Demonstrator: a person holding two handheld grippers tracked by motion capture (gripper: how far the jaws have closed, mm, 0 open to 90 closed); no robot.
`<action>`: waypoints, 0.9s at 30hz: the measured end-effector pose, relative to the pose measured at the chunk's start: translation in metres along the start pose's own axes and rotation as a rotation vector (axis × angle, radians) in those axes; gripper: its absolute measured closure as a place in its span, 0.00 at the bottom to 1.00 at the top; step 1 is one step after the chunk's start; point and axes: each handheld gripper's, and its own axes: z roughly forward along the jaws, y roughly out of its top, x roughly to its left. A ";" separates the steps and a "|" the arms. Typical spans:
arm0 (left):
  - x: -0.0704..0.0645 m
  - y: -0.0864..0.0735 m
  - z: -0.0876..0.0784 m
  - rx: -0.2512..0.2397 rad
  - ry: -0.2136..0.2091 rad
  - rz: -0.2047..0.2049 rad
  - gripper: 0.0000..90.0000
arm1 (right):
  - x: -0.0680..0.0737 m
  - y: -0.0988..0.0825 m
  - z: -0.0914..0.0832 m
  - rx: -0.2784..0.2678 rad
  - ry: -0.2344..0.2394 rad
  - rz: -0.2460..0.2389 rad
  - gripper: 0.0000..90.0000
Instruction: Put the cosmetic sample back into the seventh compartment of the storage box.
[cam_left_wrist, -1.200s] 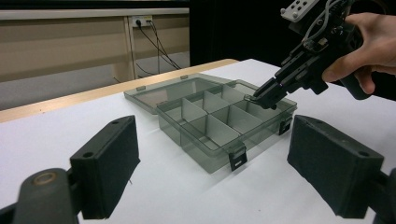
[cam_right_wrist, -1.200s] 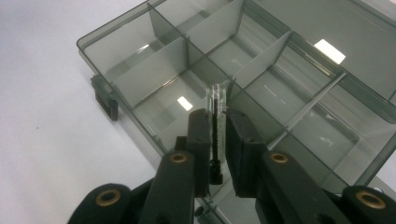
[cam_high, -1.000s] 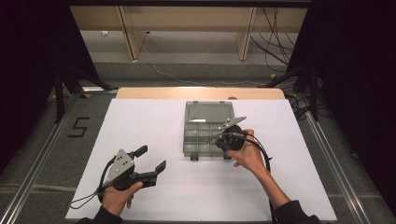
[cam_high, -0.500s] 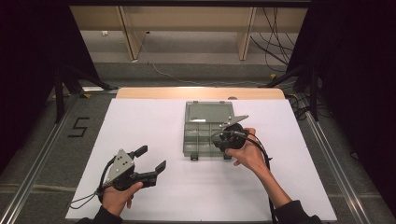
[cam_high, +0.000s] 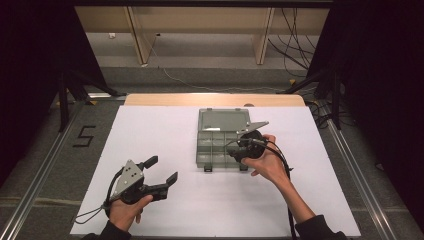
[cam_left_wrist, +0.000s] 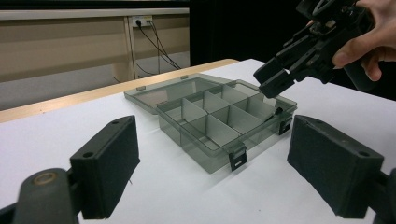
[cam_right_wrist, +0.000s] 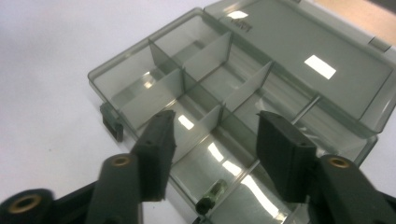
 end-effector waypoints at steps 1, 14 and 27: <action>0.000 0.000 0.000 0.000 0.000 -0.001 0.17 | 0.000 0.002 -0.003 -0.003 0.001 0.000 0.48; 0.000 0.000 0.000 0.001 -0.001 0.004 0.17 | 0.003 0.003 -0.022 -0.064 -0.010 -0.027 0.38; 0.000 0.000 0.000 0.002 0.000 0.005 0.17 | 0.007 -0.005 -0.040 -0.141 -0.004 -0.069 0.35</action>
